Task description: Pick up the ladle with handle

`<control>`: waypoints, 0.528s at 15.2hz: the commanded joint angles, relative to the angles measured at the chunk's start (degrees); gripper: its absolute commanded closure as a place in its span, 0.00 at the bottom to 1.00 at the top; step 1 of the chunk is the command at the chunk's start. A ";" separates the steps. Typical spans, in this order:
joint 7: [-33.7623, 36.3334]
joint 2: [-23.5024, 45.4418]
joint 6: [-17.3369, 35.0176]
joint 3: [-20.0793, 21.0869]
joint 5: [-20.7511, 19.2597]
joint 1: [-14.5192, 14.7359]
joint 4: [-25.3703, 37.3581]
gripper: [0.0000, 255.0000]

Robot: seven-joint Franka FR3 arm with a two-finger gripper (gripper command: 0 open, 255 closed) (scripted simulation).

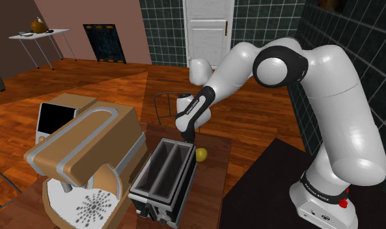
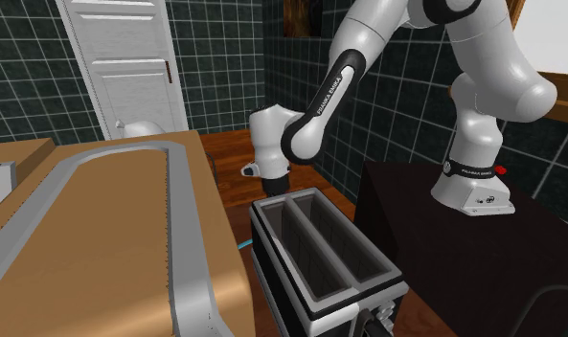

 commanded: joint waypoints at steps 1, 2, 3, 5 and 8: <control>-0.12 1.67 0.67 0.16 0.05 0.11 0.88 0.00; -0.21 2.37 1.13 0.19 0.09 0.10 1.11 0.00; -0.30 3.07 1.58 0.22 0.13 0.09 1.36 0.00; -0.45 4.17 2.29 0.27 0.20 0.06 1.75 0.00; -0.45 4.27 2.25 0.25 0.19 0.05 1.89 1.00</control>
